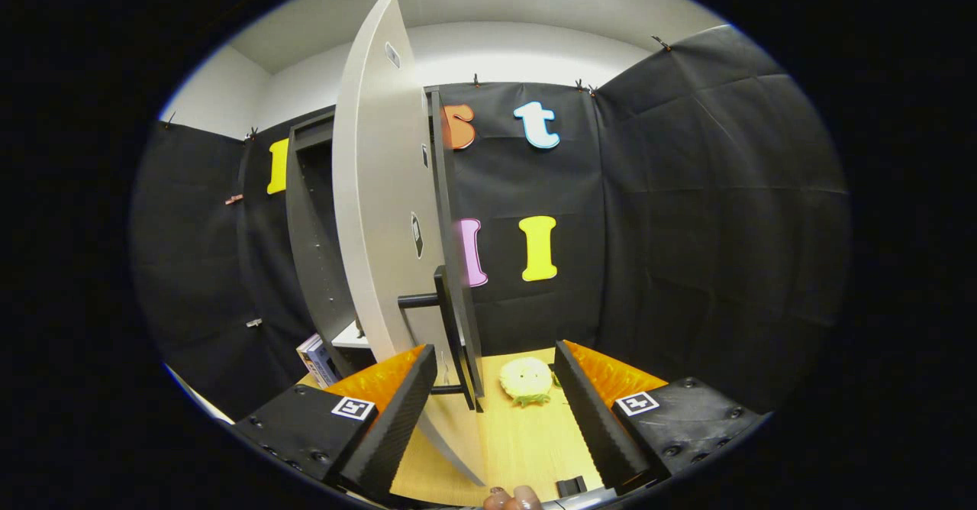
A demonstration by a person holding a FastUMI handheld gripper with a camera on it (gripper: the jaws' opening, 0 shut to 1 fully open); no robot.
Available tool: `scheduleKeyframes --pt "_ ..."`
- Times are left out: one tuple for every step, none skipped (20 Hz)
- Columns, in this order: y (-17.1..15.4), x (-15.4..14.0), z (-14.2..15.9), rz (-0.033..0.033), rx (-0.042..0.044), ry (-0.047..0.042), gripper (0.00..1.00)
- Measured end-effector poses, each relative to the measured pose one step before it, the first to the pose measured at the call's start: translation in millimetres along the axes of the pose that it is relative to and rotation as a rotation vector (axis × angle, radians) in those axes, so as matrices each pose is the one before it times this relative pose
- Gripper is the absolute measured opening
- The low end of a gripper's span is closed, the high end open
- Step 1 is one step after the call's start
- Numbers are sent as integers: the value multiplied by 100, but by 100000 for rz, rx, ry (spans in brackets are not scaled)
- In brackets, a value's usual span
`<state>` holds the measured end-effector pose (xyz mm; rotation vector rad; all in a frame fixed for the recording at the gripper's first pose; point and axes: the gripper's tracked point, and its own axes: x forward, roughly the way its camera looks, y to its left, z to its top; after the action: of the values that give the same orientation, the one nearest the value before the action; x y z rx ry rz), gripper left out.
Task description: Open the shoe cabinet door, grab the shoes and put them into the shoe cabinet, then close the shoe cabinet door.
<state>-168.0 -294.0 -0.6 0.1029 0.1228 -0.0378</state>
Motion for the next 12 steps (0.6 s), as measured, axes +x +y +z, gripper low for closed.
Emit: scheduleKeyframes --pt "229 175 -102 266 531 -138 99" --pt "247 185 -41 176 217 -200 98" --pt "461 229 -223 904 -1 100 98" --pt "763 74 -131 1519 -17 -64 98" --pt "801 53 -266 1281 -258 208 98" --pt "731 114 -259 759 -469 383 99" --pt "686 83 -145 805 -199 214 99" --pt "954 100 -163 1041 184 -7 98" --pt "376 234 -85 837 720 -76 99" --pt "906 171 -286 680 875 246 99" --pt "1270 316 -241 449 807 -262 98" --pt "1002 258 -217 142 263 -99 99"
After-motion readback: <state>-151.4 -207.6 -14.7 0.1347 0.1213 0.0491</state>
